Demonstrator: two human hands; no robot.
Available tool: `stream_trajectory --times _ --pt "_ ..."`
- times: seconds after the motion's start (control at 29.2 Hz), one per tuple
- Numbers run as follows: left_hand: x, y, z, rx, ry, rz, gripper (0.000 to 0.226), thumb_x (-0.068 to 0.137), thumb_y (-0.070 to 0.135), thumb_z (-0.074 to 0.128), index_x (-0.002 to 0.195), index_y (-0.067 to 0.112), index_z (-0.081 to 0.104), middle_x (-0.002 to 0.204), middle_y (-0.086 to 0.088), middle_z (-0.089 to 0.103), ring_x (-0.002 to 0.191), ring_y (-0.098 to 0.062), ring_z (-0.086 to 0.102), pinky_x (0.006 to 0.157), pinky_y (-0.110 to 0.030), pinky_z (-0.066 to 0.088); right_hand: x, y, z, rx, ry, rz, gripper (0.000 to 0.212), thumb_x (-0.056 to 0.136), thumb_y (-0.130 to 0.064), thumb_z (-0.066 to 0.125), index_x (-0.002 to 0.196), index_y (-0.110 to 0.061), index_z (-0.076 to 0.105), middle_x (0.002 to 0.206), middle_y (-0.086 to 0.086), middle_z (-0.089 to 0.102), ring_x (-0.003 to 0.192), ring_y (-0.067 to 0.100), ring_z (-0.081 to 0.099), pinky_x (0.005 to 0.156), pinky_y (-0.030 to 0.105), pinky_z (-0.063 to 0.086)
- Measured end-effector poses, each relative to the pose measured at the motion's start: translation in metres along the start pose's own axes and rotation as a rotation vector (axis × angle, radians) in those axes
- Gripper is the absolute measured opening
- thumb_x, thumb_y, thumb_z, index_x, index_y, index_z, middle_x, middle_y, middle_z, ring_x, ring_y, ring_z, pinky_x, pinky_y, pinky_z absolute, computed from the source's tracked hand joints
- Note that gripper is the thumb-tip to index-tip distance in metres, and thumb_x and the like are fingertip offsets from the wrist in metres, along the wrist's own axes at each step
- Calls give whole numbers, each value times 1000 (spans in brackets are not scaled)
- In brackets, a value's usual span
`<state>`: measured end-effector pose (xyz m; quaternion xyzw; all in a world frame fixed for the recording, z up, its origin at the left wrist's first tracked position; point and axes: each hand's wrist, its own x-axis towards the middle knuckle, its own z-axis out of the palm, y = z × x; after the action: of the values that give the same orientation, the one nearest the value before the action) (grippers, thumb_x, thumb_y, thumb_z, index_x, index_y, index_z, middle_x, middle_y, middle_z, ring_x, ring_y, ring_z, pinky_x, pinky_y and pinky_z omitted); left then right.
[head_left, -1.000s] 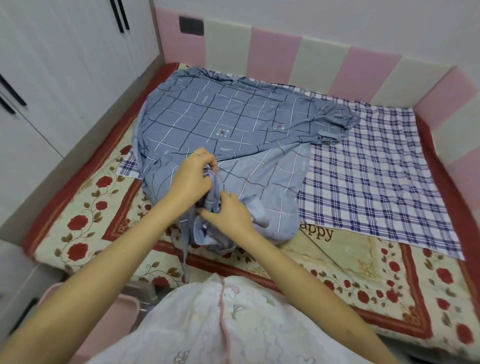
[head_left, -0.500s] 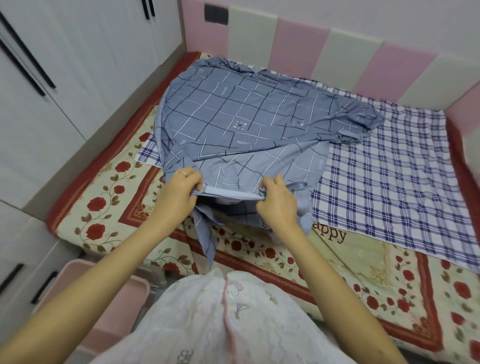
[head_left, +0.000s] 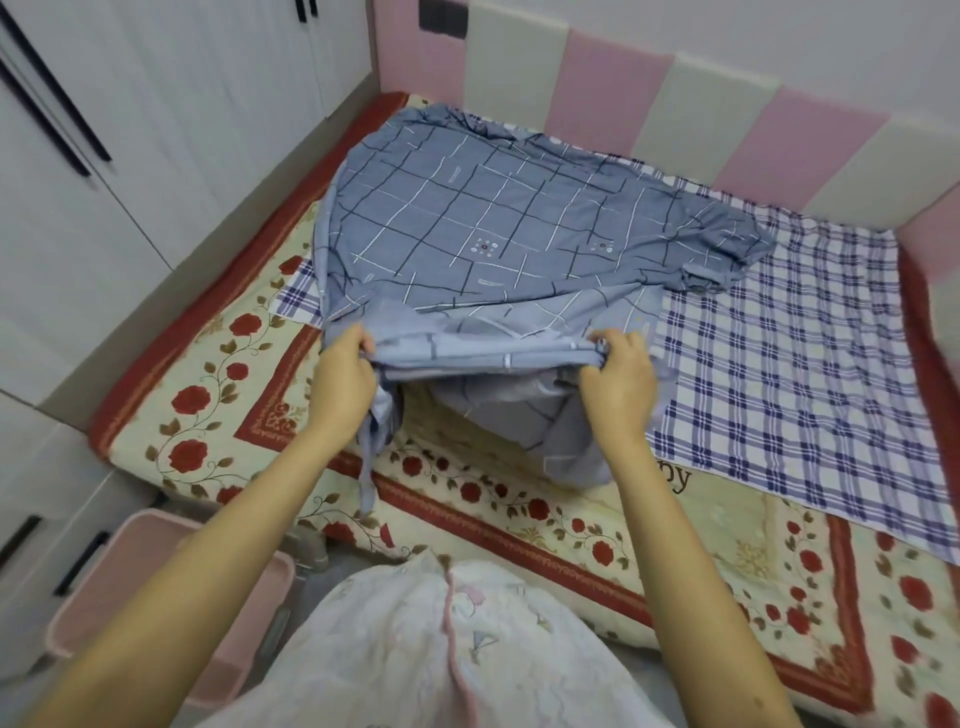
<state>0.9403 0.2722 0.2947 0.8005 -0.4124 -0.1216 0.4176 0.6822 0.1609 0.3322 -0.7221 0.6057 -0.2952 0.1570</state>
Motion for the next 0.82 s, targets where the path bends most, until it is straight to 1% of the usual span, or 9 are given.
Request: stream_trajectory --times 0.1,0.21,0.27,0.38,0.45,0.55,0.62,0.69,0.82 --pt "-3 -25 9 27 -99 -28 30 83 -12 34 95 11 48 84 -21 56 73 -26 51 63 -34 36 -4 26 5 5 -180 -1 36 83 -7 50 58 -27 32 80 7 44 65 23 36 48 29 15" --pt "-3 -34 6 11 -170 33 17 91 2 38 97 9 52 83 -13 57 76 -27 53 66 -36 39 -25 47 14 -166 -463 -40 37 89 -15 51 57 -18 33 60 3 41 54 22 36 45 29 18" --pt "-4 -51 7 177 -491 -12 29 94 36 43 90 9 53 79 -11 57 76 -29 54 64 -36 38 -50 62 30 -314 -870 -10 44 94 -28 51 56 -12 35 53 6 38 49 20 34 45 29 21" --pt "-17 -73 8 778 -1277 -61 74 80 76 40 114 11 53 117 -15 57 99 -29 54 81 -35 40 -90 79 53 -560 -1403 55 53 85 -55 58 61 -11 44 59 5 46 53 17 40 61 28 36" --pt "-29 -86 9 1060 -1592 -83 86 76 75 51 135 13 42 137 -11 47 117 -28 50 91 -33 38 -115 90 66 -723 -1638 137 43 76 -53 69 67 -15 51 70 1 52 63 18 49 72 29 43" --pt "-38 -111 8 1240 -1672 -29 63 79 51 66 128 14 51 126 -7 57 100 -22 55 85 -31 46 -139 106 86 -734 -1794 355 13 76 -26 68 76 -13 65 74 0 56 68 19 52 74 30 45" --pt "-27 -124 11 1244 -1613 18 43 83 27 63 121 8 59 110 -10 61 90 -23 57 86 -34 51 -133 108 92 -713 -1715 431 16 74 -23 64 81 -9 67 69 2 56 68 21 56 73 29 49" --pt "9 -120 12 1182 -1380 33 30 85 19 60 112 6 62 101 -10 61 90 -25 59 83 -33 49 -91 96 90 -721 -1469 342 16 84 -19 56 72 -9 57 70 8 54 73 24 57 65 27 47" --pt "158 -61 -7 748 -525 213 24 79 -3 53 100 1 63 104 -23 62 95 -39 60 75 -43 49 56 30 52 -446 -575 273 13 85 -7 52 78 1 60 81 23 59 82 37 58 66 36 44"
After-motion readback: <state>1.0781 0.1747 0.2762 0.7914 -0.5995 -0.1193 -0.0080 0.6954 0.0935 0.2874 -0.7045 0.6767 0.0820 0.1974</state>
